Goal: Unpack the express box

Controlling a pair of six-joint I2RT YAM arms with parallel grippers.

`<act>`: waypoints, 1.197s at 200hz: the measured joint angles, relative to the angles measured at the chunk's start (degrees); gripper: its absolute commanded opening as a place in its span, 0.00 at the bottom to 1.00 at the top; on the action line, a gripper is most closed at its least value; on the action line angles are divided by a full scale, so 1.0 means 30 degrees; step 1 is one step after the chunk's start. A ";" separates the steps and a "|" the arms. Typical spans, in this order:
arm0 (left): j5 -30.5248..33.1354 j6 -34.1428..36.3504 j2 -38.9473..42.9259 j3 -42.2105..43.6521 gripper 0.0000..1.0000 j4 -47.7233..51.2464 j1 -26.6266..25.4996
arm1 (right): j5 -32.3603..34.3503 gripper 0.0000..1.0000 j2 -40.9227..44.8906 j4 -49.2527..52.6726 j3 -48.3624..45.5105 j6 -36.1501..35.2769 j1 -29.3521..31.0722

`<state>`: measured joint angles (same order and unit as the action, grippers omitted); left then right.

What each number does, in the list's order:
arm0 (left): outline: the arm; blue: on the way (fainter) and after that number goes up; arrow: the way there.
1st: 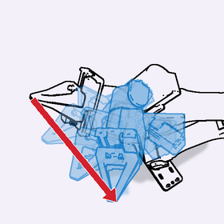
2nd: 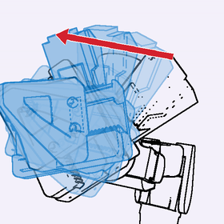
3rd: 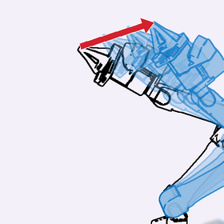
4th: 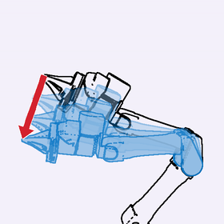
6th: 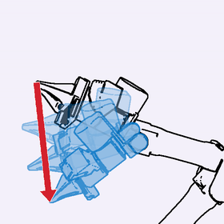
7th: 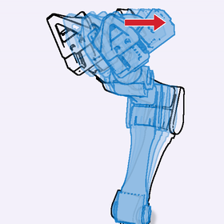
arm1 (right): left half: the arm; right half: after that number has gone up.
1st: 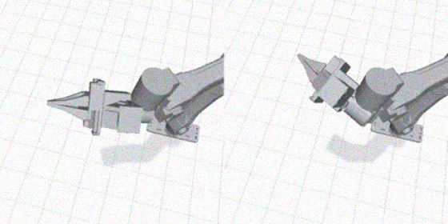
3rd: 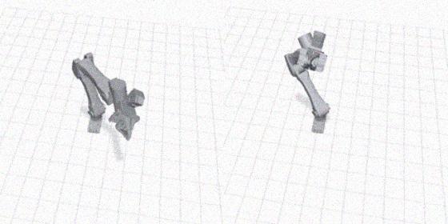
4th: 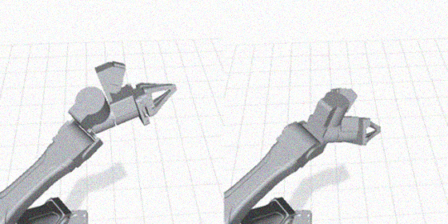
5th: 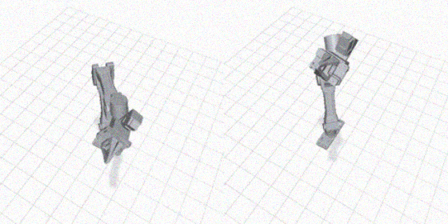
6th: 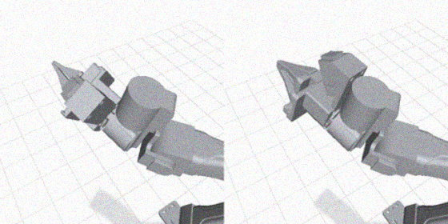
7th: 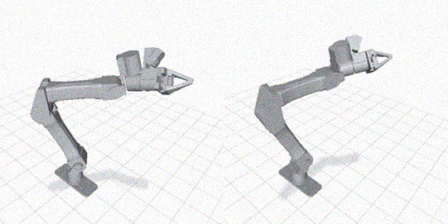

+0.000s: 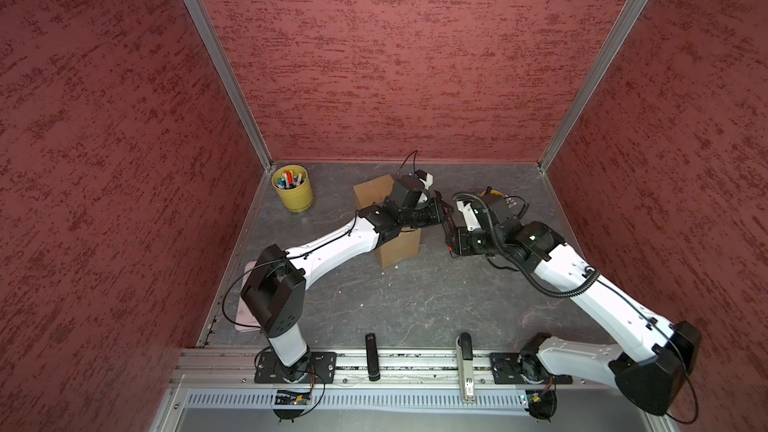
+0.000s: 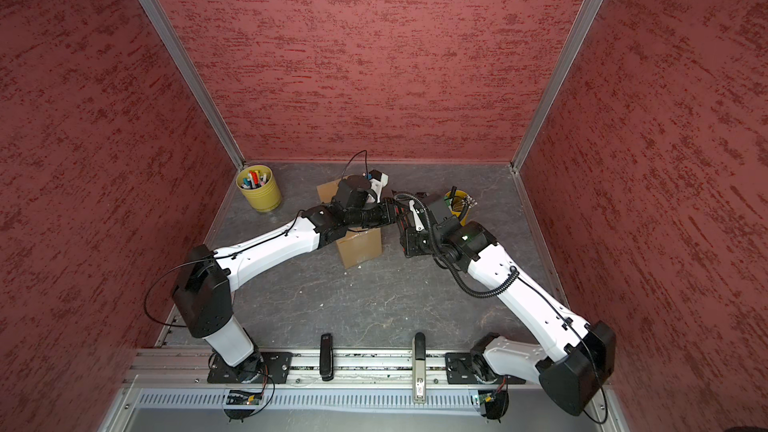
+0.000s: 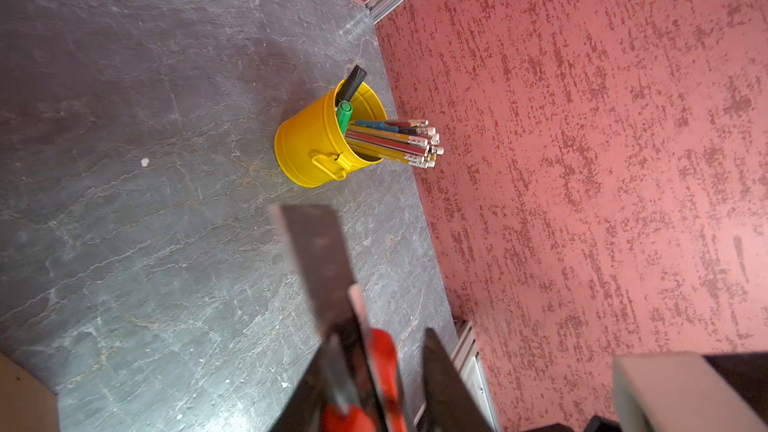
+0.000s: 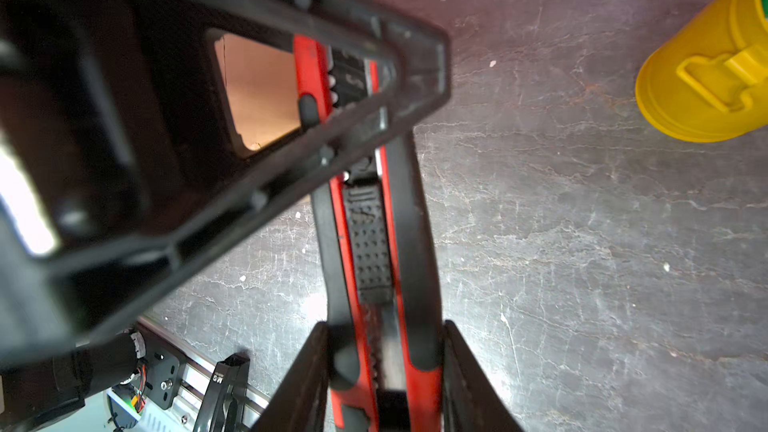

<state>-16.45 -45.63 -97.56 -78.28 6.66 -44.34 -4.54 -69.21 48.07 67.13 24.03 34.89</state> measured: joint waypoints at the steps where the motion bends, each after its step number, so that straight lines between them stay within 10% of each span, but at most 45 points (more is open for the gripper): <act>1: 0.0000 -0.0015 -0.0007 0.0000 0.23 -0.0015 0.0007 | 0.0000 0.03 0.0000 -0.0007 0.0000 0.0000 0.0000; 133: -0.1064 -0.1224 -0.0036 0.0736 0.09 -0.2244 0.0277 | 0.0182 0.51 -0.0044 -0.0962 -0.0007 0.0699 -0.0058; 239: -0.1166 -0.1858 -0.0306 0.1494 0.08 -0.3053 0.0007 | 0.1129 0.40 -0.1559 -0.1676 0.0532 0.0022 -0.0058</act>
<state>-19.94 -51.20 -98.48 -73.80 -2.50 -44.31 -1.15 -73.89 43.05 68.73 24.10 34.72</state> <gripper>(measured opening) 0.165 0.437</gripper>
